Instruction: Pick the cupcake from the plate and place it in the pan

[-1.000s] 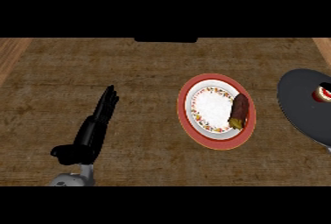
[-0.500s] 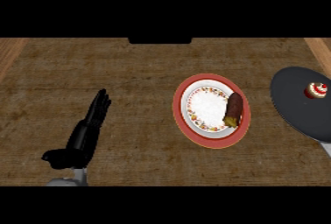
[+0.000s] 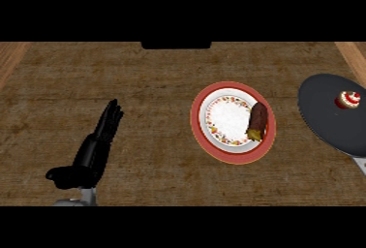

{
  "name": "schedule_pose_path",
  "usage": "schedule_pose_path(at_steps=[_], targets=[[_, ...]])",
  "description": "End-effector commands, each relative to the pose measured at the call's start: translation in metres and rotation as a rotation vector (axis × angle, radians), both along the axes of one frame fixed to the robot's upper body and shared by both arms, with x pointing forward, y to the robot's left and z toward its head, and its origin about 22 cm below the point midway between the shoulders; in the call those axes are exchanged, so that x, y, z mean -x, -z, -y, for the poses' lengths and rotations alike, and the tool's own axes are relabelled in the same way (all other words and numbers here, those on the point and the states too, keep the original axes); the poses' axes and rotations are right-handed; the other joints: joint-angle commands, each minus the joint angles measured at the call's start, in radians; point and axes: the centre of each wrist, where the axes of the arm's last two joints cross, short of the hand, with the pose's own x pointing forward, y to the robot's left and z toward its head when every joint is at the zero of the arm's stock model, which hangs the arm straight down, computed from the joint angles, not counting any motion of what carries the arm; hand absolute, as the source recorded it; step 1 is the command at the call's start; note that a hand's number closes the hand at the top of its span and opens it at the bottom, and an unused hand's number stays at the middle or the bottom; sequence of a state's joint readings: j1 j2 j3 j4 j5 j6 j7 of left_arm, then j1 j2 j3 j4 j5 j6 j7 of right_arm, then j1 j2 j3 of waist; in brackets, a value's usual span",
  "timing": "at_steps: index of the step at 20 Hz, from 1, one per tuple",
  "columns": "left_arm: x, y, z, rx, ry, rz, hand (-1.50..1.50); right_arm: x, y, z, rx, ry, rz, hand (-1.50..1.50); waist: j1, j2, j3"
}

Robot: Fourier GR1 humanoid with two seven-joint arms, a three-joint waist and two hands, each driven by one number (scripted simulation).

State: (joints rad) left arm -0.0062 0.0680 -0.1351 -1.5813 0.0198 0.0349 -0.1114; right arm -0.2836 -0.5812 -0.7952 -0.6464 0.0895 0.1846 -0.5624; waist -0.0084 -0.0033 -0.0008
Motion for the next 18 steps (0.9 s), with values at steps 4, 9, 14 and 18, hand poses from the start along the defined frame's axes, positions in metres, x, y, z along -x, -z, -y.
schedule_pose_path(at_steps=[4, 9, 14, 18], targets=[[0.011, 0.006, 0.005, -0.003, 0.018, -0.008, 0.0, 0.037, 0.001, -0.02, 0.011, -0.012, -0.007, -1.5, 0.002, 0.001, 0.0], [-0.013, -0.02, 0.017, 0.017, 0.016, 0.0, 0.0, 0.04, 0.017, -0.024, 0.047, -0.021, -0.048, -1.5, 0.007, 0.003, 0.001], [0.004, -0.003, -0.003, 0.006, 0.003, -0.006, 0.0, 0.059, 0.012, -0.03, 0.086, 0.015, -0.067, -1.5, 0.007, 0.003, 0.001], [-0.019, -0.005, 0.008, -0.004, 0.009, 0.013, 0.0, 0.057, -0.003, -0.024, 0.086, 0.015, -0.083, -1.5, 0.006, 0.003, 0.001]])
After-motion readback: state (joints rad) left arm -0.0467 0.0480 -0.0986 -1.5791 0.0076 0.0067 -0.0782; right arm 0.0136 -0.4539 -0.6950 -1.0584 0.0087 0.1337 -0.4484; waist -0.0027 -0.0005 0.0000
